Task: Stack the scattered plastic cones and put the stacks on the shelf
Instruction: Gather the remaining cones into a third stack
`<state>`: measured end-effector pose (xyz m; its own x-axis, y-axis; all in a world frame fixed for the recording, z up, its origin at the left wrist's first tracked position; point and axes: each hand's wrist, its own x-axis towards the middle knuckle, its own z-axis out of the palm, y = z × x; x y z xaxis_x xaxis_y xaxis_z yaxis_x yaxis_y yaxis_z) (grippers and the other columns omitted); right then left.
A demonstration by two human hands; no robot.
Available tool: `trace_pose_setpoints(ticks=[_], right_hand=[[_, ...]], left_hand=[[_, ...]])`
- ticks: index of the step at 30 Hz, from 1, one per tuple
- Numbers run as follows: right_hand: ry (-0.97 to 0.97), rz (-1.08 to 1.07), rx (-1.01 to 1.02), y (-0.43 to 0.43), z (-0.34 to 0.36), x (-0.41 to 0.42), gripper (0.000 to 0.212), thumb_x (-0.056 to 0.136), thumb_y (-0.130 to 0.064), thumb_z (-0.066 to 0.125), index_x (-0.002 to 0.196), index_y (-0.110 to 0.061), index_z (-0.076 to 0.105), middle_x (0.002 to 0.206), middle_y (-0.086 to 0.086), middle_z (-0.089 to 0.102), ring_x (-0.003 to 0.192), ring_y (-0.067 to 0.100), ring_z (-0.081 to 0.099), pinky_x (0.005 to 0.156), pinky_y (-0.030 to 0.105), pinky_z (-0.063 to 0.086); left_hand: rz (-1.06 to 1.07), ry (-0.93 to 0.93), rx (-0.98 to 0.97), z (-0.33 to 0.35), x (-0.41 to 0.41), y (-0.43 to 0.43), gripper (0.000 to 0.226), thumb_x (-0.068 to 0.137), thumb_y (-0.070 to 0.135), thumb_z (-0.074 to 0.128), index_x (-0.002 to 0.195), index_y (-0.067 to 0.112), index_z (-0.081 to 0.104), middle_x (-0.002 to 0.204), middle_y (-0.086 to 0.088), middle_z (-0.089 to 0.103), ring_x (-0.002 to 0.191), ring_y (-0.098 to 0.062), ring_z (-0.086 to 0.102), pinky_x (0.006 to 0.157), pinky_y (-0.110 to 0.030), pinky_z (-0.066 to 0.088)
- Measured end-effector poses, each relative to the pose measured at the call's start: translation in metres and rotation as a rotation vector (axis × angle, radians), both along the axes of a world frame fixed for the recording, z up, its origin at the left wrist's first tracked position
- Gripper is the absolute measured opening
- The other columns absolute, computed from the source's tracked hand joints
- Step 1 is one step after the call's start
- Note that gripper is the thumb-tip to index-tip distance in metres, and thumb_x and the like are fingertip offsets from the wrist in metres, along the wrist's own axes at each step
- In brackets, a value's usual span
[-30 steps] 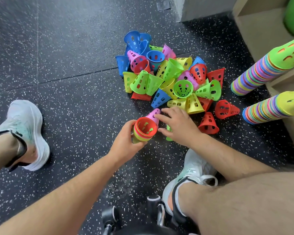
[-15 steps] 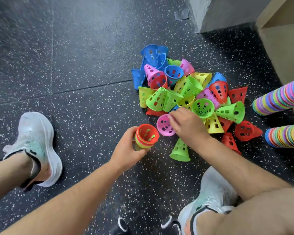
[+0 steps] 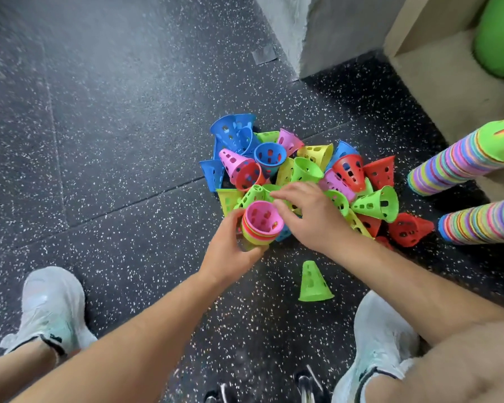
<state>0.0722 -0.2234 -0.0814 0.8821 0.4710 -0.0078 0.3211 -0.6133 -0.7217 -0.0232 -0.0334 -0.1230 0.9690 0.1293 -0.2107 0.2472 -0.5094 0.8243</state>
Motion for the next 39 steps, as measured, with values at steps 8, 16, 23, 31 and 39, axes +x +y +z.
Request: trace_pose_setpoints(ticks=[8,16,23,31,39], right_hand=[[-0.09,0.187,-0.32,-0.04,0.054,0.028,0.034,0.098,-0.038,0.054,0.129,-0.026,0.06,0.123,-0.007,0.061,0.118,0.014,0.05,0.106,0.036,0.041],[-0.227,0.44,-0.627,0.004,0.151,0.069,0.039,0.095,-0.046,0.05,0.13,-0.031,0.055,0.118,-0.008,0.062,0.113,0.016,0.056,0.092,0.041,0.05],[-0.197,0.353,-0.531,0.095,0.096,0.116,0.039,0.099,-0.035,0.048,0.136,-0.021,0.052,0.129,0.003,0.056,0.121,0.026,0.052,0.099,0.041,0.045],[-0.189,0.342,-0.664,0.126,0.044,0.195,0.046,0.102,-0.031,0.044,0.147,-0.023,0.04,0.145,0.002,0.045,0.126,0.032,0.044,0.102,0.045,0.044],[-0.137,0.436,-0.629,0.156,0.021,0.207,0.023,0.1,-0.03,0.051,0.117,-0.023,0.065,0.126,-0.001,0.056,0.118,0.029,0.049,0.096,0.042,0.046]], left_hand=[[0.011,-0.011,-0.002,0.008,-0.014,0.017,0.071,0.073,0.035,0.084,0.134,0.039,0.048,0.127,0.026,0.059,0.113,0.008,0.058,0.087,-0.005,0.043],[0.208,-0.102,-0.069,0.027,0.007,0.028,0.07,0.074,0.027,0.087,0.134,0.03,0.051,0.124,0.019,0.062,0.11,0.003,0.06,0.094,-0.025,0.05],[0.365,-0.151,-0.118,0.031,0.058,0.054,0.06,0.075,0.02,0.086,0.123,0.035,0.053,0.117,0.019,0.063,0.106,0.008,0.059,0.089,-0.02,0.049],[0.511,-0.082,-0.136,0.004,0.078,0.072,0.058,0.078,0.029,0.086,0.126,0.035,0.054,0.12,0.019,0.06,0.106,0.01,0.057,0.089,-0.024,0.049],[0.557,-0.046,-0.134,-0.002,0.089,0.071,0.056,0.075,0.028,0.083,0.122,0.037,0.054,0.118,0.02,0.059,0.105,0.014,0.054,0.08,-0.016,0.043]])
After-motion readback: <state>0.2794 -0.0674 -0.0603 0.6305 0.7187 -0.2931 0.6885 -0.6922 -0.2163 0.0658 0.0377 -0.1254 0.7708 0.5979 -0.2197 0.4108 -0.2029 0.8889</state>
